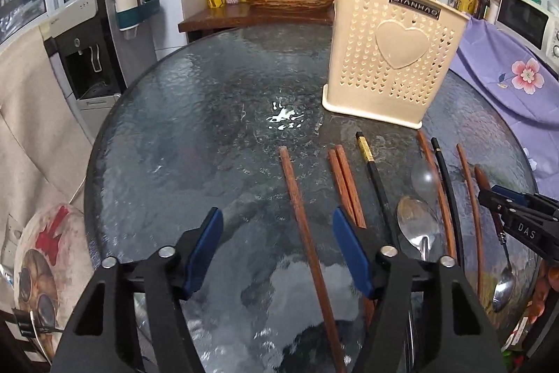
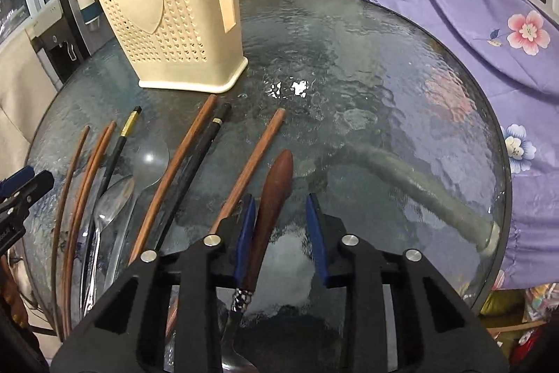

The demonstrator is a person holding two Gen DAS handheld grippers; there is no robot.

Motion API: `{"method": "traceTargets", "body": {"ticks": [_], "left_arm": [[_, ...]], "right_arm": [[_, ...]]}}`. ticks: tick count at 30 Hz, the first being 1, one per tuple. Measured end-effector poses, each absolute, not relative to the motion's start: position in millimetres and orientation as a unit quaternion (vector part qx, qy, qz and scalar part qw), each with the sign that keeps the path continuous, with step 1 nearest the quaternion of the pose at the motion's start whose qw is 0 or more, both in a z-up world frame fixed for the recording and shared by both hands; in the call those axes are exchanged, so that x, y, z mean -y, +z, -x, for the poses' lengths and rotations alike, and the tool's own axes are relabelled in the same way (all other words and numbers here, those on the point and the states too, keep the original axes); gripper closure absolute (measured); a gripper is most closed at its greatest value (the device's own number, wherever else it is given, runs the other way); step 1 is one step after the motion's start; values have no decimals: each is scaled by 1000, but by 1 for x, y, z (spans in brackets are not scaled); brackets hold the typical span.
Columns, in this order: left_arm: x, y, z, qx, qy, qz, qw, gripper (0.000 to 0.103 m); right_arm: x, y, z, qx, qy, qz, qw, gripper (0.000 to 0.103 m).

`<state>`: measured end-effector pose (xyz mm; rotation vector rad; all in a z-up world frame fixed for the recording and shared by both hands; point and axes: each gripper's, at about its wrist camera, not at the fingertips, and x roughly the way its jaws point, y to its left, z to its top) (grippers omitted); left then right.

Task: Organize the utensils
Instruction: 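Grasp a wooden chopstick with the left tool while the right tool grasps a wooden spoon, then carry the chopstick and spoon up over the cream holder with both tools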

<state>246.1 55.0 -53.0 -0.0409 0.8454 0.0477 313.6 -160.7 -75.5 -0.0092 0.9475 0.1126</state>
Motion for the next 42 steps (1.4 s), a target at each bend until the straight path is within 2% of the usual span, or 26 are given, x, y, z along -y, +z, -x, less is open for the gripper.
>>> {"method": "traceTargets", "body": {"ticks": [7,17,20,21,22,35,42], "left_arm": [[-53,-59,-271,-442,17,31,896,60],[-42,-66,-291,-464,23,7,886,68],[-41,-65,-294,-466,21,5,884,83],[-42,-64,-295,-467,22,4,884,93],[-43,-64,-297,-469,23,3,883,94],[-53,-62,-309,-468,1,27,883,96],[-53,-33,-301,-423,-23,46,904,96]], "right_arm": [[158,-74,-323,-463,63,12,884,83],[158,-75,-337,-469,77,6,880,84],[160,-75,-340,-471,81,1,879,85],[160,-75,-340,-471,82,-3,878,86],[163,-75,-341,-473,86,-12,877,87],[167,-67,-336,-449,108,-32,886,87],[172,-52,-327,-418,138,-46,897,87]]}}
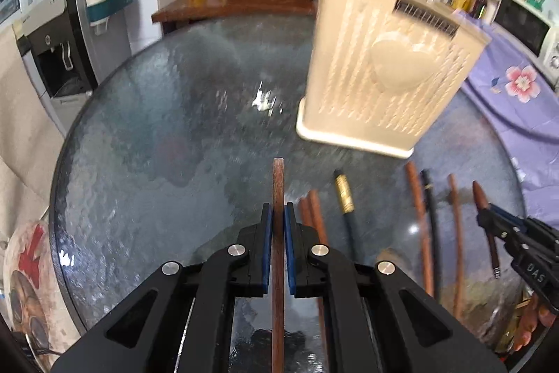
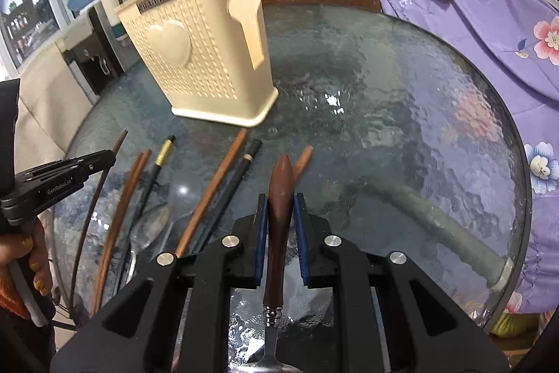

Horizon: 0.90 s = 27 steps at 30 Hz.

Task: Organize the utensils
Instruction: 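Carry the chopstick and spoon up over the cream holder with both tools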

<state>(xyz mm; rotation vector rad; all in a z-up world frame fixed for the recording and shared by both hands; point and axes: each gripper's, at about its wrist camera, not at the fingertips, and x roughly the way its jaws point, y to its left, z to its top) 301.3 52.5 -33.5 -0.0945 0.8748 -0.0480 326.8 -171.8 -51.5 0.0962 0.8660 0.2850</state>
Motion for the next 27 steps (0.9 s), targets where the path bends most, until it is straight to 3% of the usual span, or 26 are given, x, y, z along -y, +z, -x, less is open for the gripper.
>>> {"method": "traceTargets", "body": {"ticks": [14,27], "left_arm": [[-66,63,-246,-295,-80,75,949,96],[-75,77,-229,-278,-97,87,952,96]], "right_arm": [[206,17,-281,-318,224,-75,918,87],[208,40,-265,-298,246,-71,919,87]]}}
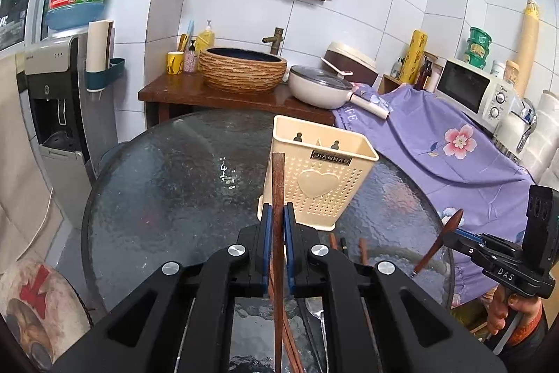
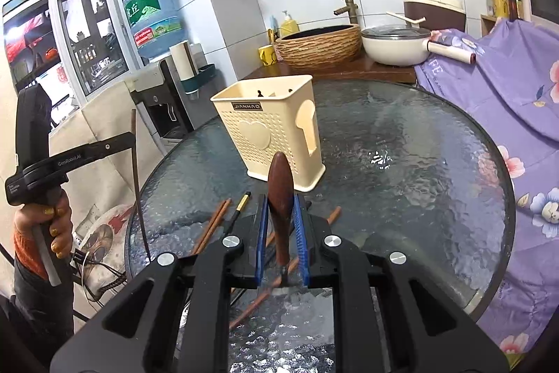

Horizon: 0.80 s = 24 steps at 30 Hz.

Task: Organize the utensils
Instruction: 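Carry the chopstick and spoon up over the cream holder with both tools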

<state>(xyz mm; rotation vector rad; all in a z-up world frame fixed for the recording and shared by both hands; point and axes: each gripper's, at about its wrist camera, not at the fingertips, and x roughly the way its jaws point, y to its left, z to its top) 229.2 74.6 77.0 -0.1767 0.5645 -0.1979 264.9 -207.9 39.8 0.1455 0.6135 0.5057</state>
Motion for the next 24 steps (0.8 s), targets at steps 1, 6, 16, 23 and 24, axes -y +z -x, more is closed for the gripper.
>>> {"method": "traceTargets", "body": {"ticks": [1,6,16,23,24], "left_arm": [[-74,79,-228,-275,-98,86,953,96],[-73,92,-226,-261,-101,83,956,96],[-60,118,-241,-241,-111,60,962,96],[-55,164,-266,-219,-127,68,965,96],[-55,172,-269,-214,-126,67,966,96]], "right_arm": [[208,40,-265,-298,246,-71,919,87],[205,51,-265,-285,253,-68,922,88],[189,81,-283,-276,270,-47,921,88],[183,117,-306,-266,292,-57,917,87],[181,126,-310,-263,295,-57,917,87]]}}
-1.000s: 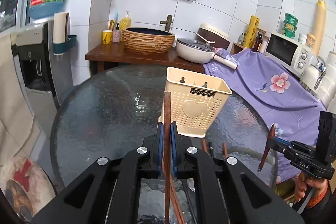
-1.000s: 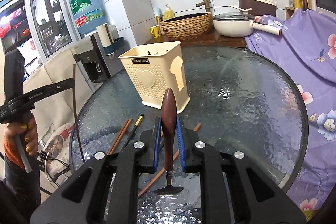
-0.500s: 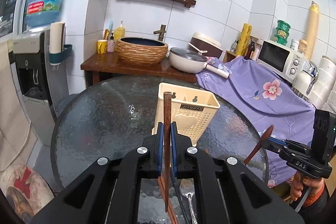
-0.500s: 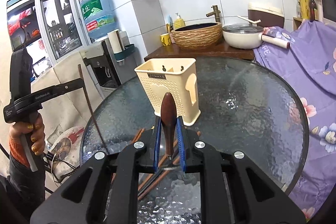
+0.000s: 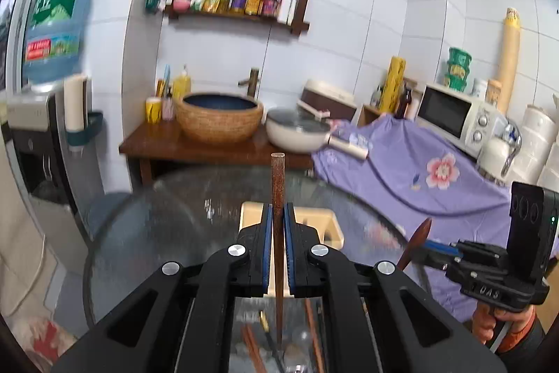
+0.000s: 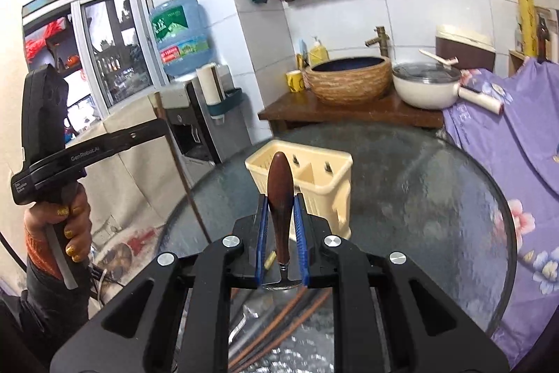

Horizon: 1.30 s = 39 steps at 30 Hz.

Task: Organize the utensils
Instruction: 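Carry the chopstick and spoon up over the cream holder with both tools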

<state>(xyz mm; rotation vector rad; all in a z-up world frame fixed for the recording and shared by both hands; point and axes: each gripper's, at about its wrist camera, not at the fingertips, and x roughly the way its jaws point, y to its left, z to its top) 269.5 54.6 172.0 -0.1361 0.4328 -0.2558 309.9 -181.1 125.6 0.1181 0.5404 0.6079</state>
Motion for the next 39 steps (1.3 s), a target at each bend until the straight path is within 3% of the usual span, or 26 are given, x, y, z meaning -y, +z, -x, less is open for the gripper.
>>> {"method": "traceTargets", "body": {"ticks": [7,10,14,25,39], "left_arm": [[-45,245,-316,-164,-97,78,979,96],[-36,251,-334,-158,-83,71,981,96],[-25,230,-353,-164,-59,58,983,96],[-20,126,-392,-255,-55,77,962,96],[-24,96,-396,-277,-54,81,956,99]], "right_arm": [[169,197,-353,-219,285,-57,931,87],[161,211,-374,-211,265,-48,940,87],[152,200,-395,-219,244,-40,944,87],[138,95,-434,-289,223,-53,929,87],[137,67,-434,-295,204,-47,932,87]]}}
